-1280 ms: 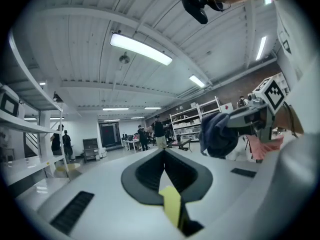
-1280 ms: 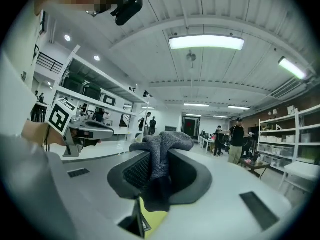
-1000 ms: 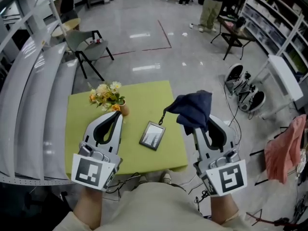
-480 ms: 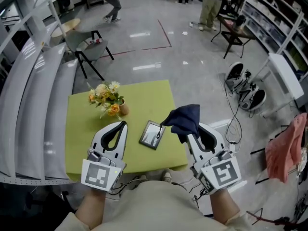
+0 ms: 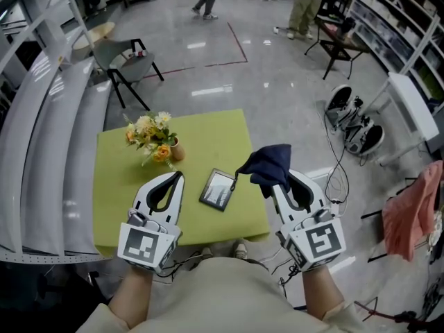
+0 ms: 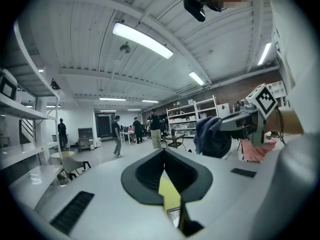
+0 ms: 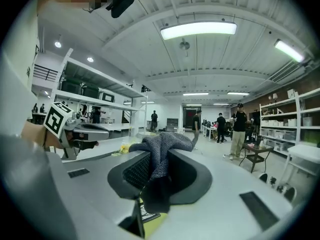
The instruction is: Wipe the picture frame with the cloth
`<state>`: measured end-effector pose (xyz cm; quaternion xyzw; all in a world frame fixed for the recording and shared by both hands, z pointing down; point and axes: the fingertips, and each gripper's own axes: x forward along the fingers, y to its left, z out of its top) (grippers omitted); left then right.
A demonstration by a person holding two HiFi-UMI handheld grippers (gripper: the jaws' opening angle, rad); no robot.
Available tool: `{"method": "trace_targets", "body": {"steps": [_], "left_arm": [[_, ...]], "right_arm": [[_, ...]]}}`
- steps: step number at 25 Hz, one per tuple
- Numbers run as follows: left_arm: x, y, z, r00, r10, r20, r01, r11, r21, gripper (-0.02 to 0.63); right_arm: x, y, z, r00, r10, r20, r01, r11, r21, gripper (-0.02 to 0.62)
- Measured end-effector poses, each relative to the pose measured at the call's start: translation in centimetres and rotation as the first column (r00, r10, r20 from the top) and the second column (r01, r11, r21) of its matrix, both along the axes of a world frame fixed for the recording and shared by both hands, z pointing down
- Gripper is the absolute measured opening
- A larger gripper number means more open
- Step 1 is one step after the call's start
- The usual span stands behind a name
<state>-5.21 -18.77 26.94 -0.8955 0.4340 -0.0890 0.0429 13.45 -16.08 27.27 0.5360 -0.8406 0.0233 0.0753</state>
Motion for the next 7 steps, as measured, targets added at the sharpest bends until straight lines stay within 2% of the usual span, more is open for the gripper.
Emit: {"method": "trace_targets", "body": {"steps": [7], "left_arm": [[0.79,-0.51,-0.74,1.0,0.007,0.002,-0.007,1.0,0.02,0.008]], "right_arm": [[-0.33,0.02,0.81,1.0,-0.001,-0.015,0.001,1.0,-0.017,0.091]]}}
